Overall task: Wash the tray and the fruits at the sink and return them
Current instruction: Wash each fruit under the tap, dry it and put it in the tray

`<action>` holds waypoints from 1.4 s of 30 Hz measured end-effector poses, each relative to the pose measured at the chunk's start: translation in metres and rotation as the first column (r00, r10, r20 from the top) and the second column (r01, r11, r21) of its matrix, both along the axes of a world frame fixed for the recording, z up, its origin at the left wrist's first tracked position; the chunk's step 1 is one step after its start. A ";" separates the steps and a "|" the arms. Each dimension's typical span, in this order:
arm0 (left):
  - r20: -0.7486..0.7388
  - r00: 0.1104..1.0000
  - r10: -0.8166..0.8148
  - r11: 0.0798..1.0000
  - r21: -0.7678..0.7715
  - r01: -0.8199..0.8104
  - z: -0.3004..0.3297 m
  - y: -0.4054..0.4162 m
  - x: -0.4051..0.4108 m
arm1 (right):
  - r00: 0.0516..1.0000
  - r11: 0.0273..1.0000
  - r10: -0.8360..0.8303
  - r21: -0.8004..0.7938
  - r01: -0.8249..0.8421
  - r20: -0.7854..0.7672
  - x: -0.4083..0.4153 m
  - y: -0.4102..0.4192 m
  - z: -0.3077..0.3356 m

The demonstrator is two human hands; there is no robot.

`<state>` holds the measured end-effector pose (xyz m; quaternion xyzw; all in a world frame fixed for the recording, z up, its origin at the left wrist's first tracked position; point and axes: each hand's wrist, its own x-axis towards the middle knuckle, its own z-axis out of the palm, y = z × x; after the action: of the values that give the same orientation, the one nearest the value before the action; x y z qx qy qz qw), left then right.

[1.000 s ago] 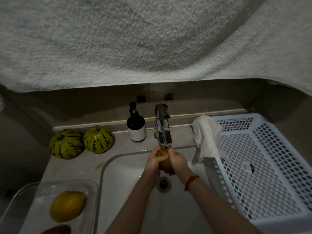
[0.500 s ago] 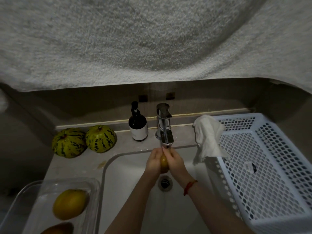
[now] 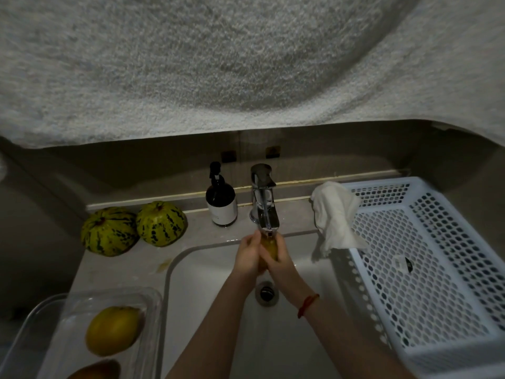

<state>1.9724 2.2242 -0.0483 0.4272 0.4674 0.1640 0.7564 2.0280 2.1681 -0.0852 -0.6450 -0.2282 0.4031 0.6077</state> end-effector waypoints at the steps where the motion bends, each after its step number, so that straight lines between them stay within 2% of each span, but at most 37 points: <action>1: -0.010 0.999 -0.039 0.999 -0.031 0.039 0.000 0.002 -0.002 | 0.999 1.000 0.021 0.022 -0.021 -0.024 0.000 -0.003 -0.001; 4: 0.000 0.995 -0.102 0.993 -0.056 0.102 -0.002 0.005 -0.006 | 0.994 0.997 0.024 0.069 -0.017 -0.104 0.003 -0.005 -0.001; 6: 0.011 0.999 -0.050 0.997 -0.065 0.051 -0.006 0.003 -0.005 | 0.992 1.000 -0.001 0.023 0.004 -0.125 0.007 0.000 0.000; 8: 0.022 0.999 0.025 0.998 -0.059 -0.024 -0.008 0.000 -0.004 | 0.996 0.992 -0.035 -0.127 0.024 -0.088 0.011 0.005 0.003; 11: 0.004 0.999 0.037 0.995 0.092 -0.037 -0.009 -0.001 -0.002 | 1.000 0.904 0.022 -0.426 -0.024 -0.011 0.015 0.009 0.010; 13: 0.023 1.000 -0.003 0.989 0.146 0.000 -0.010 -0.001 -0.002 | 0.998 0.868 0.055 -0.491 -0.066 -0.037 0.018 0.010 0.012; 16: 0.075 0.996 -0.049 0.992 0.124 0.040 -0.009 -0.001 -0.004 | 0.997 0.902 0.011 -0.430 -0.046 -0.083 0.017 0.010 0.013; 20: 0.085 0.995 -0.059 0.998 0.036 0.056 -0.004 0.002 -0.002 | 0.982 0.995 0.023 -0.098 -0.005 0.185 0.007 0.002 -0.001; 22: 0.026 0.996 -0.085 0.996 0.011 0.084 -0.004 0.005 -0.001 | 0.971 0.999 0.008 -0.035 0.000 0.240 0.003 -0.002 -0.007; 24: -0.033 0.991 -0.129 0.992 -0.009 0.129 -0.001 0.006 0.001 | 0.964 0.999 0.002 -0.048 0.012 0.266 0.002 -0.005 -0.010; 27: -0.012 0.995 -0.101 0.984 -0.150 0.098 0.007 0.008 0.003 | 0.936 0.996 0.059 -0.089 -0.030 0.347 0.008 -0.010 -0.014; 30: 0.022 0.999 -0.042 0.966 -0.256 0.047 0.007 0.011 0.002 | 0.844 0.985 0.174 -0.088 -0.150 0.508 0.013 -0.016 -0.013; 32: 0.021 1.000 -0.011 0.960 -0.280 0.017 0.005 0.012 0.001 | 0.858 0.985 0.166 -0.040 -0.167 0.487 0.015 -0.017 -0.007; 34: 0.019 1.000 -0.009 0.964 -0.265 0.014 0.001 0.010 0.002 | 0.919 0.995 0.094 0.004 -0.104 0.382 0.018 -0.017 0.002; 36: 0.025 1.000 -0.018 0.974 -0.226 0.023 -0.004 0.006 0.005 | 0.961 1.000 0.007 -0.015 -0.003 0.275 0.025 -0.015 0.012; 39: 0.116 0.992 0.057 0.964 -0.265 -0.025 -0.007 0.000 0.012 | 0.923 0.977 -0.021 -0.186 0.100 0.385 0.039 -0.009 0.033; 42: 0.178 0.955 0.235 0.888 -0.439 -0.137 -0.001 0.003 0.018 | 0.877 0.971 -0.079 -0.163 0.176 0.473 0.050 -0.001 0.063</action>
<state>1.9906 2.2275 -0.0488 0.1850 0.4413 0.1788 0.8597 2.0777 2.1673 -0.0218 -0.7943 -0.2813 0.2173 0.4926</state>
